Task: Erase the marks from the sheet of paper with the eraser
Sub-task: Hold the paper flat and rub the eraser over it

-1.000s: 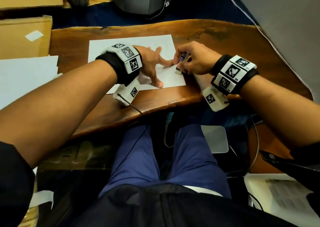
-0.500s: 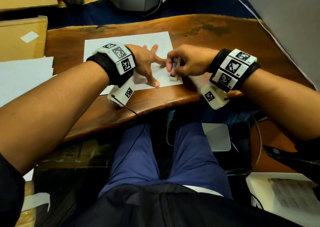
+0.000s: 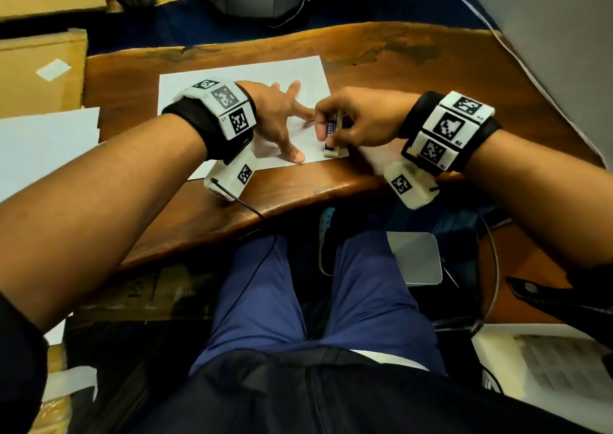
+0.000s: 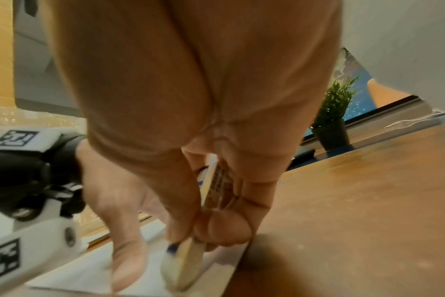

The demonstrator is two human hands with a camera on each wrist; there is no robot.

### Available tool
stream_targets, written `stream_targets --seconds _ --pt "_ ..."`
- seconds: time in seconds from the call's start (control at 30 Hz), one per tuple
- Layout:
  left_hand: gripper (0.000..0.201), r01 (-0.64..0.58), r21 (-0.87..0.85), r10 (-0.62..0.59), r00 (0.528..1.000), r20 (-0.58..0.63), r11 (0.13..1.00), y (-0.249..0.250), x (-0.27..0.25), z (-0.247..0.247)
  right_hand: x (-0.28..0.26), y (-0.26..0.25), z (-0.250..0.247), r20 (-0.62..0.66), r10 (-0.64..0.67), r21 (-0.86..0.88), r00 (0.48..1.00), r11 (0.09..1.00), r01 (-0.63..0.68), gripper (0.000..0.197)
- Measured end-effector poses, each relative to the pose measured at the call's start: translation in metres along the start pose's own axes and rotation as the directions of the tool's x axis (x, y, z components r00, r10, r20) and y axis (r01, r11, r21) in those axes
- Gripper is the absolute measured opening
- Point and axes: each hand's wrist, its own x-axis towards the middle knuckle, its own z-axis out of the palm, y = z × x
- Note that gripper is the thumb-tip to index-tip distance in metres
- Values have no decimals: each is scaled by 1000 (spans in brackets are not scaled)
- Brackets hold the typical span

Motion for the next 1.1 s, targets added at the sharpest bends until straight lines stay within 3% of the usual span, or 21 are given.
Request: stream_targets --seconds 0.13,0.27,0.4,0.53,0.63,0.7,0.83,0.93,1.0,1.1 --pt "98 -6 -8 6 1000 5 1000 1 1 0 4 8 -7 -138 94 48 986 995 -88 11" --pt "96 -3 0 3 1000 -4 1000 -1 1 1 2 3 -1 -30 4 7 1000 1000 -4 10" --pt "100 -5 -8 5 1000 3 1000 -2 3 1 3 11 -10 -104 119 81 987 991 -111 12" --pt "97 1 -12 -1 1000 5 1000 -2 3 1 5 1 -2 -3 12 -5 1000 1000 -12 10" --pt "99 -4 -23 4 1000 8 1000 -1 3 2 10 6 -11 -105 114 50 988 993 -109 13" --pt "100 -7 -32 7 1000 8 999 -2 3 2 12 7 -11 -149 110 56 983 993 -102 14" --pt "98 -13 -55 13 1000 10 998 -6 2 2 10 -3 -4 -3 17 19 1000 1000 -17 11" --pt "101 -13 -51 14 1000 20 999 -5 4 2 13 3 -15 -92 131 102 987 987 -121 14" --pt "104 -9 -51 11 999 30 999 -6 4 2 15 2 -12 -129 89 44 988 995 -84 14" --pt "113 -12 -65 14 999 42 998 -9 5 0 13 -6 -3 -5 2 -13 1000 1000 -2 12"
